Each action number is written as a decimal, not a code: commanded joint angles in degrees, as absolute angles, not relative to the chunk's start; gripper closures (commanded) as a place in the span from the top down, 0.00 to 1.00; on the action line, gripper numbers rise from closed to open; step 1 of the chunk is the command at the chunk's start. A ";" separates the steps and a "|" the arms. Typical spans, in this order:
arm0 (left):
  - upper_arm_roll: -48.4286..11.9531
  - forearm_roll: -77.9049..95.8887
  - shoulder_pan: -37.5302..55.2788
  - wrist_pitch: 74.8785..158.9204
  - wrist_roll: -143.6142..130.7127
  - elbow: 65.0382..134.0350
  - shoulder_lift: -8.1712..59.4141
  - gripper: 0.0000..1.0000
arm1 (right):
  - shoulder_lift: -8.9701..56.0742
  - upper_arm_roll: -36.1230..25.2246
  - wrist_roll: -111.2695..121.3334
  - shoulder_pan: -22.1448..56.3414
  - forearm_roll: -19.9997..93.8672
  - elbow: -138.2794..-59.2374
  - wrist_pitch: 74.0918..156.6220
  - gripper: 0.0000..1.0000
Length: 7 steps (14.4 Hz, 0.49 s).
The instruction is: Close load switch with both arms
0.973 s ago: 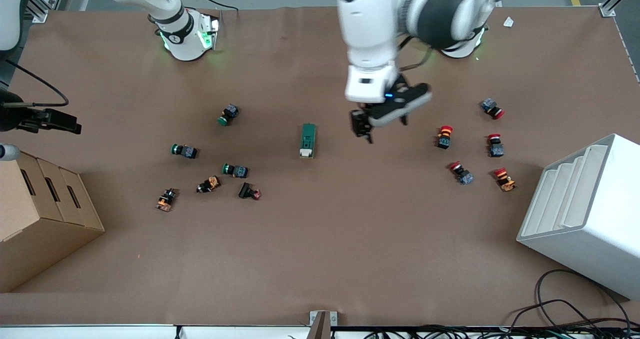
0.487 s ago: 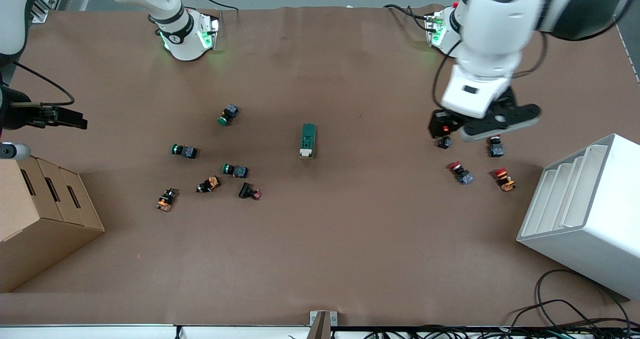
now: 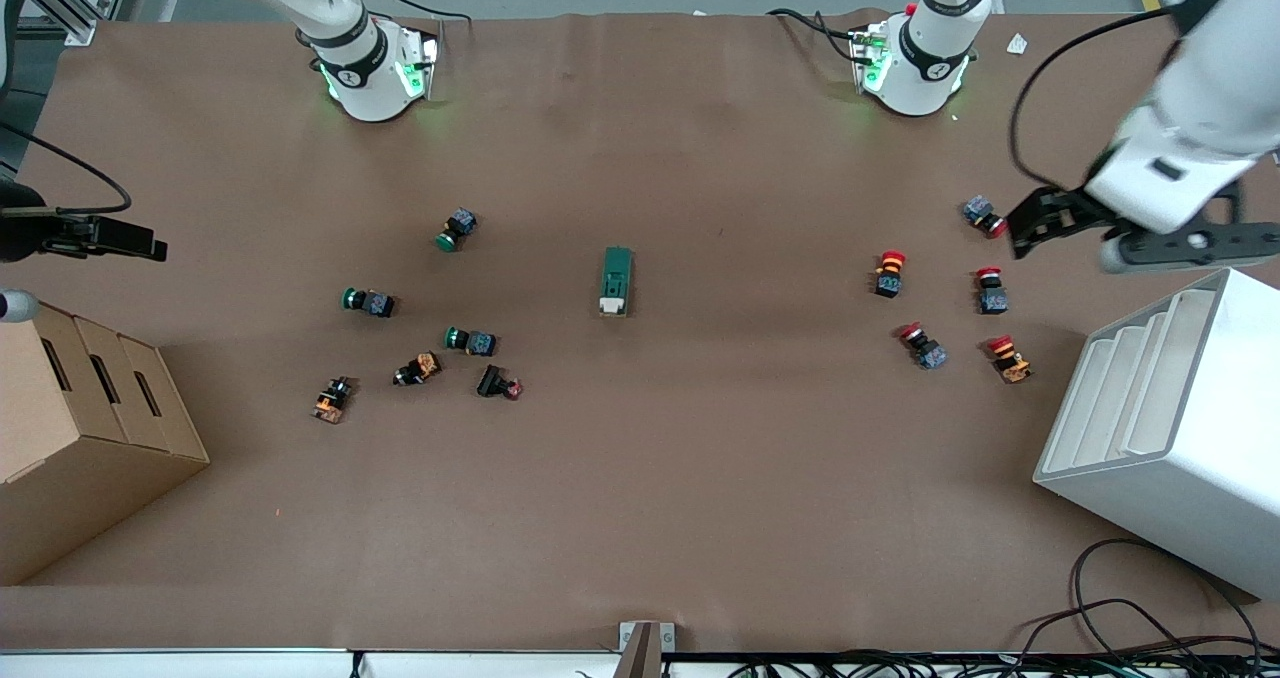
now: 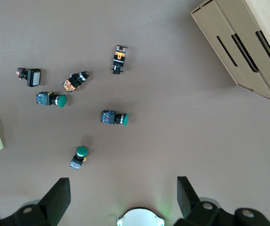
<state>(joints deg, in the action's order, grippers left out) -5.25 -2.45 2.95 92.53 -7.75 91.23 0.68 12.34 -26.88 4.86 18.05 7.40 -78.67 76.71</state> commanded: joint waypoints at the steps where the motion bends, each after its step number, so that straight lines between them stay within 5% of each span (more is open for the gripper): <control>1: -4.04 0.26 0.27 89.74 -1.24 92.28 -1.67 1.00 | 8.80 -14.63 2.73 8.48 4.49 -79.54 77.26 1.00; 7: -4.48 0.53 -0.09 88.07 -1.23 94.31 -4.74 1.00 | 4.40 2.44 -2.11 -5.95 0.53 -82.35 77.26 1.00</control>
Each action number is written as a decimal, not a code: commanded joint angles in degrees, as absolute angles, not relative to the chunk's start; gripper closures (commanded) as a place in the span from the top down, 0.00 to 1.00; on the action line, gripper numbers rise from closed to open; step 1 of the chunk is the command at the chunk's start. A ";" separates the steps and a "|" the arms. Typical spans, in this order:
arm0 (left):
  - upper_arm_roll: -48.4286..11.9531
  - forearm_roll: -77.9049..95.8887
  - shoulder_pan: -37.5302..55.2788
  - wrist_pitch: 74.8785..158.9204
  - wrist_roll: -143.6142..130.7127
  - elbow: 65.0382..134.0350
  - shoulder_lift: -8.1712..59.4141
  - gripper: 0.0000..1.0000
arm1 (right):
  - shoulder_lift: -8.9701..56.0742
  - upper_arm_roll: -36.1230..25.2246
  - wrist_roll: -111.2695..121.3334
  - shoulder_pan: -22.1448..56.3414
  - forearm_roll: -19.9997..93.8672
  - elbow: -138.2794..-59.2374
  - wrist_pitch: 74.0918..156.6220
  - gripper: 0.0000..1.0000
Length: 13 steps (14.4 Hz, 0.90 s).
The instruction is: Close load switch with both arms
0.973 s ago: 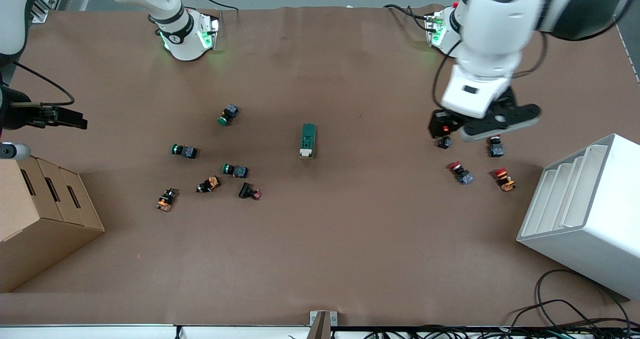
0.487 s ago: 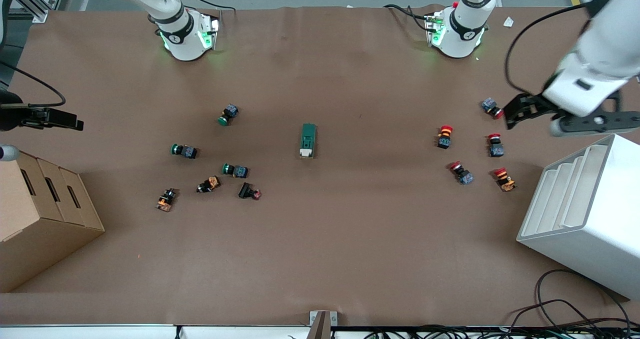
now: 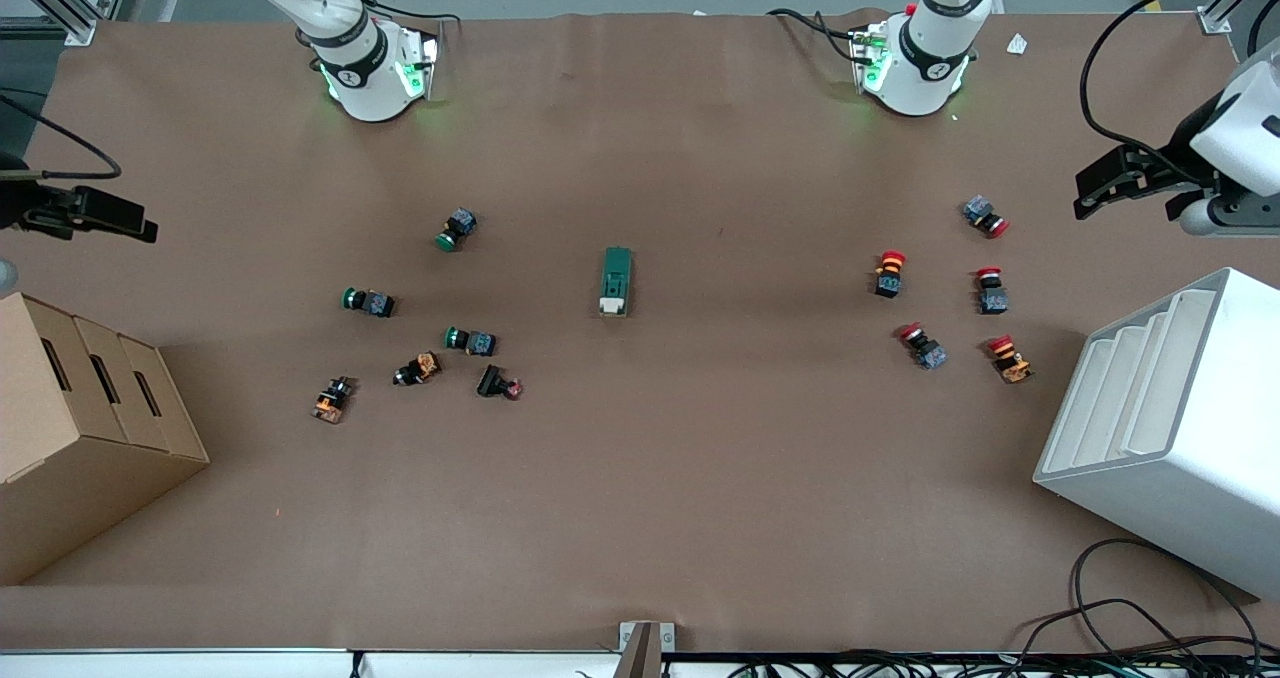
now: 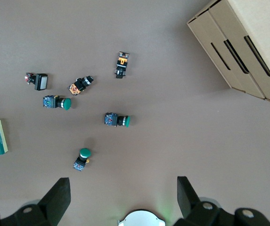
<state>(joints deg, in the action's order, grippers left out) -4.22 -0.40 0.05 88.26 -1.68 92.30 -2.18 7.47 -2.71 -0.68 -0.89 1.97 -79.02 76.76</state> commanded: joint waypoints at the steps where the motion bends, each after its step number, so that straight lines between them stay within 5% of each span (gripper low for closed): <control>1: -4.57 0.53 0.09 87.89 -1.23 94.31 -5.09 1.00 | 3.52 3.68 -2.11 -7.02 0.53 -83.31 77.43 1.00; 13: -5.89 1.58 0.09 85.61 -1.15 93.78 -6.42 1.00 | -5.44 -3.60 -1.93 1.05 0.00 -93.07 81.21 1.00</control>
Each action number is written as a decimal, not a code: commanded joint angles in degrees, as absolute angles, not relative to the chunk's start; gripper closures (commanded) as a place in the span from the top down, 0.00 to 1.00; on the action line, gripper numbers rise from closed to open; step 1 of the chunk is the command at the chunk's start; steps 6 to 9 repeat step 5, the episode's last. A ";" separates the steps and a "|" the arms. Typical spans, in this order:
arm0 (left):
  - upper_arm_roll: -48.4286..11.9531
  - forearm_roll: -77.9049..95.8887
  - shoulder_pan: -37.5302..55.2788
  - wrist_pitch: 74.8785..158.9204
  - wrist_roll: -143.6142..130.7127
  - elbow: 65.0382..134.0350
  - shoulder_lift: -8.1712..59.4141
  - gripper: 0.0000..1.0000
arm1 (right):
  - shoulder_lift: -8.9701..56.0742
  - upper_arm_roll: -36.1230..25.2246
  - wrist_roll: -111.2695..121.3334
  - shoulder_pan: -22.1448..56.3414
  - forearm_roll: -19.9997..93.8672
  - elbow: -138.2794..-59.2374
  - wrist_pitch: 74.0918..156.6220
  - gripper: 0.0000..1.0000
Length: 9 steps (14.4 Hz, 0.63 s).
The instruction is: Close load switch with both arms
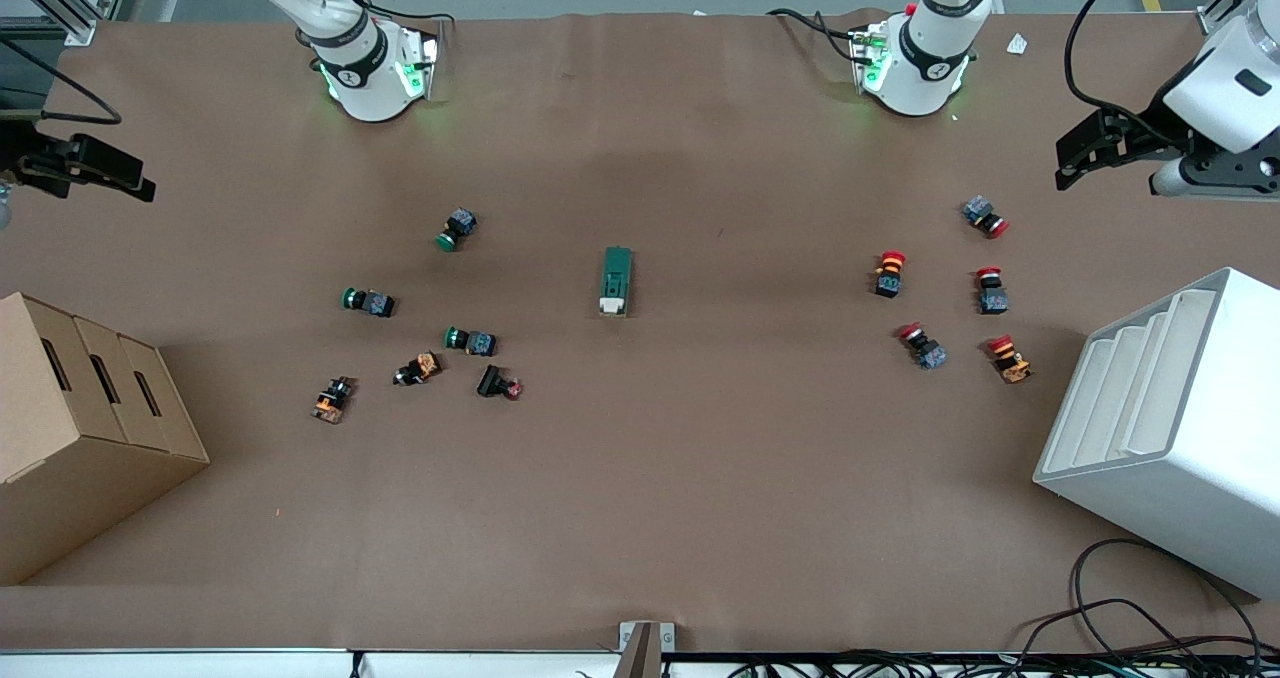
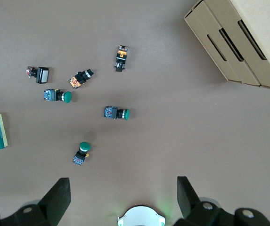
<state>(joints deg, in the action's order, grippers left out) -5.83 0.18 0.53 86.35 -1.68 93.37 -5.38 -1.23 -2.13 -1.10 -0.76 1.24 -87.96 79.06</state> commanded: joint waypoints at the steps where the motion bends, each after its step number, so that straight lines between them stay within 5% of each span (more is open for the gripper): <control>1: -5.89 1.58 0.00 85.61 -1.06 93.61 -6.16 1.00 | -5.88 -4.04 -1.93 1.66 0.00 -93.42 81.21 1.00; 9: -5.54 1.85 -0.09 85.61 -1.06 93.16 -5.80 1.00 | -6.94 -4.31 -1.93 1.76 0.00 -93.43 80.69 1.00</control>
